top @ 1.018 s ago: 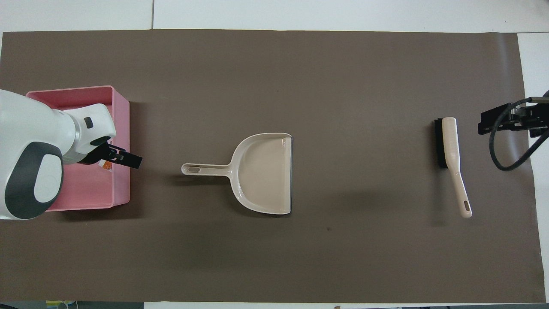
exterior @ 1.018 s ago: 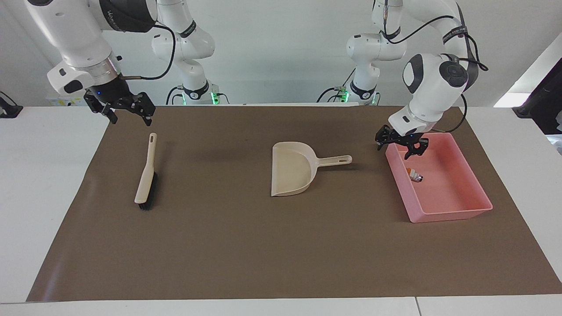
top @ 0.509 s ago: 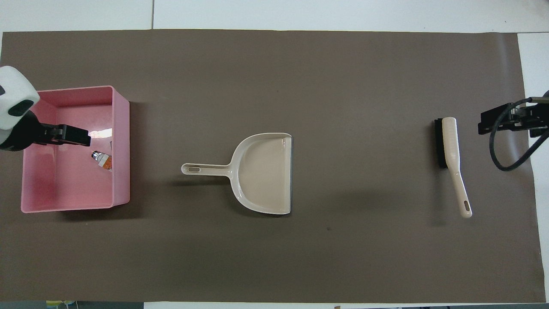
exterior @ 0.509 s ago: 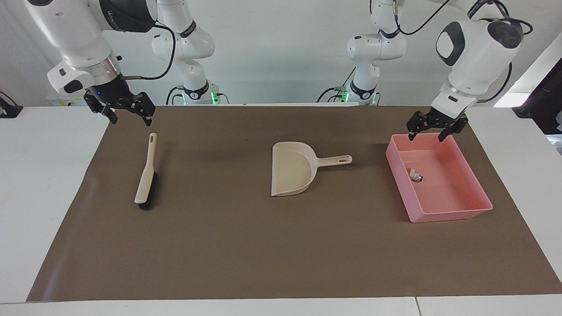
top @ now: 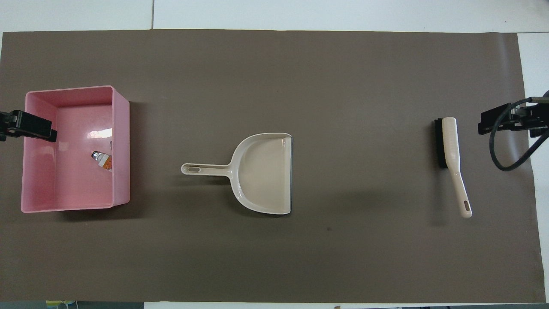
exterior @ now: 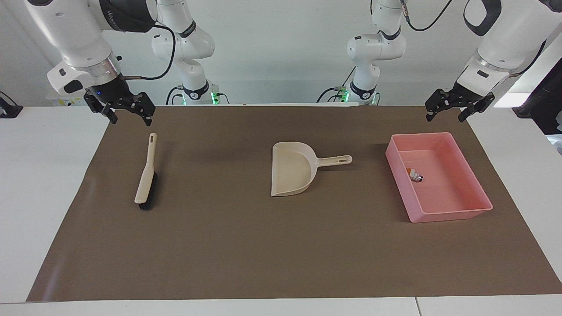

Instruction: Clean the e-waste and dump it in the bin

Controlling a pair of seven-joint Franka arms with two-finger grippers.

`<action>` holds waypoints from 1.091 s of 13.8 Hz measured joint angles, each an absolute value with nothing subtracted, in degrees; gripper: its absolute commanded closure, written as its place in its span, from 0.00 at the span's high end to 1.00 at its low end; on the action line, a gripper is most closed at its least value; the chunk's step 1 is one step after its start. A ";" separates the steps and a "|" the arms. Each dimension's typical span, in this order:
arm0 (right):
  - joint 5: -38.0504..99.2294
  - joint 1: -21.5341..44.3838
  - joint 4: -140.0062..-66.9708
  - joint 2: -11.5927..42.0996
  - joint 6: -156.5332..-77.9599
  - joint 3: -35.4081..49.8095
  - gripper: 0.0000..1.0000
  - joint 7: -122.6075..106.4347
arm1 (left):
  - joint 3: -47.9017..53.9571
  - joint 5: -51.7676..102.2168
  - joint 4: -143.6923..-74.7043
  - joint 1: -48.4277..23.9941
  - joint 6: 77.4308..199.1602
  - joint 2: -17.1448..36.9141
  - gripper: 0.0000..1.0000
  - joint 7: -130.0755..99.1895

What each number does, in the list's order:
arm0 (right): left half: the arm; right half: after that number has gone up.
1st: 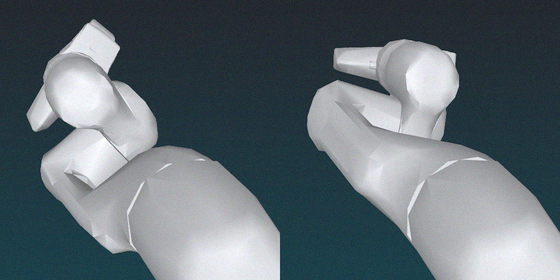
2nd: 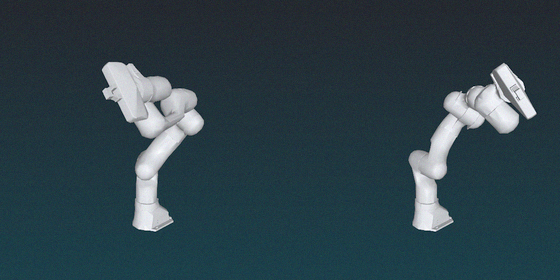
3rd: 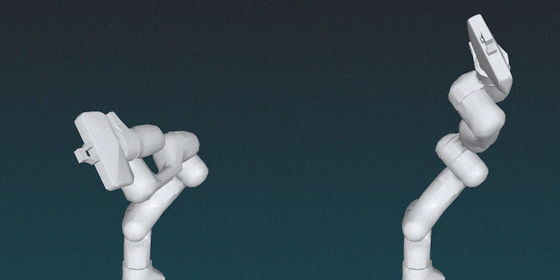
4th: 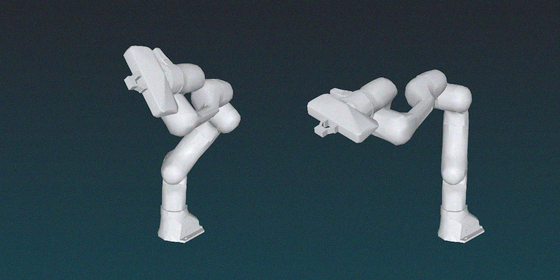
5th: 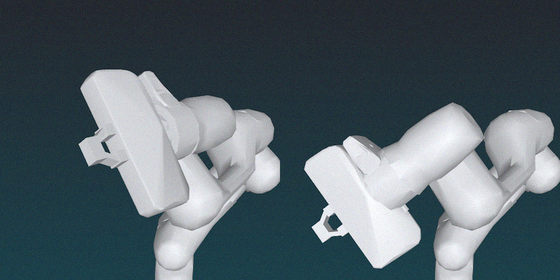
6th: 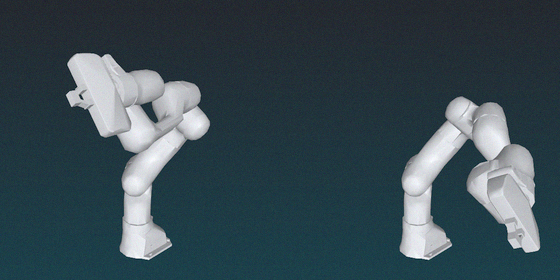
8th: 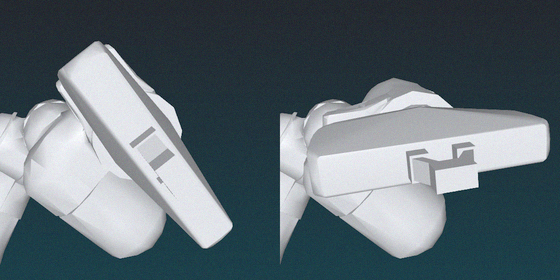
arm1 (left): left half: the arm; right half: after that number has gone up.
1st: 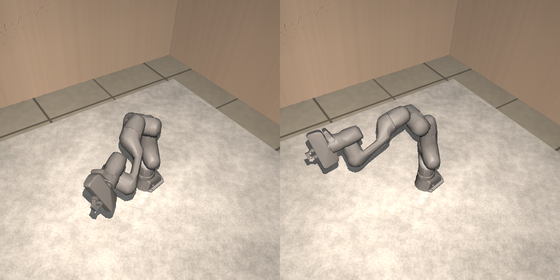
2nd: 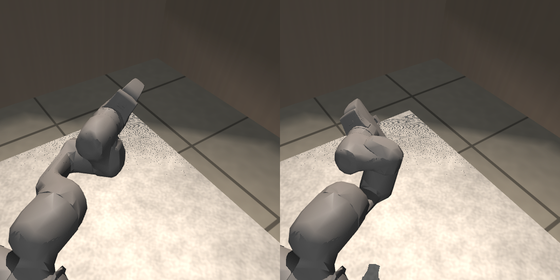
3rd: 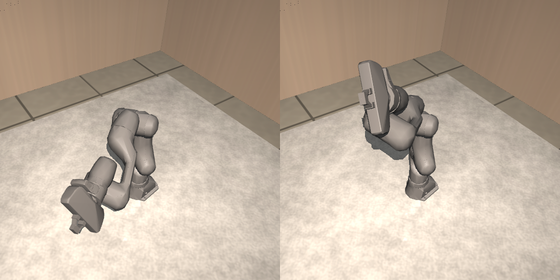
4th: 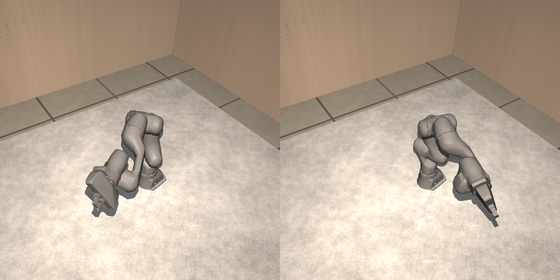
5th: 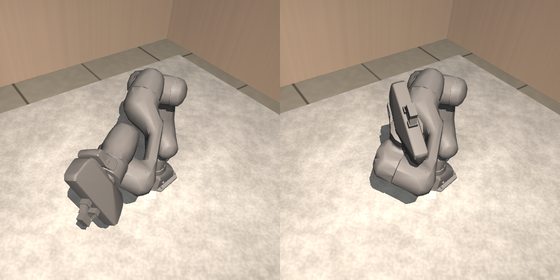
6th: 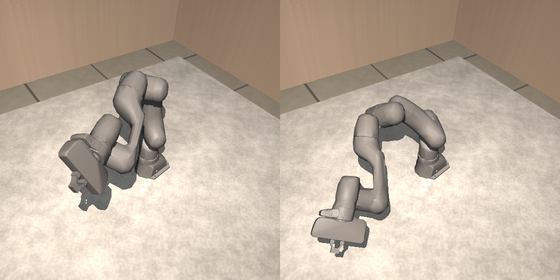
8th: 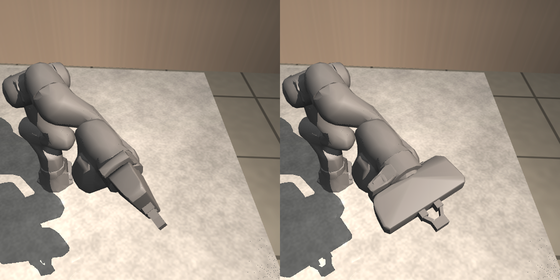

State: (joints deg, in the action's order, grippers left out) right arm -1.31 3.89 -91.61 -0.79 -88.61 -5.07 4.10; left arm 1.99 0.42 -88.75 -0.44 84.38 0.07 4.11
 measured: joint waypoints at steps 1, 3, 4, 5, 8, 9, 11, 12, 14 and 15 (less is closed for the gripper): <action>-1.31 3.88 -91.61 -0.79 -88.61 -5.07 1.00 4.10 | 2.08 0.40 -88.88 -0.49 83.80 0.05 1.00 4.08; -1.31 3.85 -91.61 -0.79 -88.61 -5.08 1.00 4.10 | 2.18 0.38 -89.48 -0.51 83.45 0.04 1.00 4.06; -1.31 3.83 -91.61 -0.79 -88.61 -5.09 1.00 4.10 | 2.18 0.35 -89.72 -0.50 83.45 0.04 1.00 4.05; -1.31 3.80 -91.61 -0.79 -88.61 -5.09 1.00 4.10 | 2.17 0.31 -89.79 -0.47 83.60 0.04 1.00 4.04; -1.31 3.68 -91.61 -0.79 -88.61 -5.10 1.00 4.10 | 2.15 0.27 -89.79 -0.44 85.83 0.03 1.00 4.03; -1.31 3.62 -91.61 -0.79 -88.61 -5.10 1.00 4.10 | 2.15 0.27 -89.81 -0.44 86.91 0.03 1.00 4.02; -1.31 3.59 -91.61 -0.79 -88.61 -5.10 1.00 4.10 | 2.15 0.27 -89.81 -0.44 88.51 0.04 1.00 4.01; -1.31 3.59 -91.61 -0.79 -88.61 -5.10 1.00 4.10 | 2.15 0.27 -89.82 -0.44 88.70 0.04 1.00 4.00; -1.31 3.59 -91.61 -0.79 -88.61 -5.10 1.00 4.10 | 2.17 0.27 -89.88 -0.46 88.72 0.04 1.00 4.00; -1.31 3.59 -91.61 -0.79 -88.61 -5.10 1.00 4.10 | 2.19 0.27 -89.93 -0.49 88.73 0.04 1.00 4.00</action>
State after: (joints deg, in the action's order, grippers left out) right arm -1.31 3.59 -91.61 -0.79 -88.61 -5.10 4.10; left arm 2.19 0.27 -89.93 -0.49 88.73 0.04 4.00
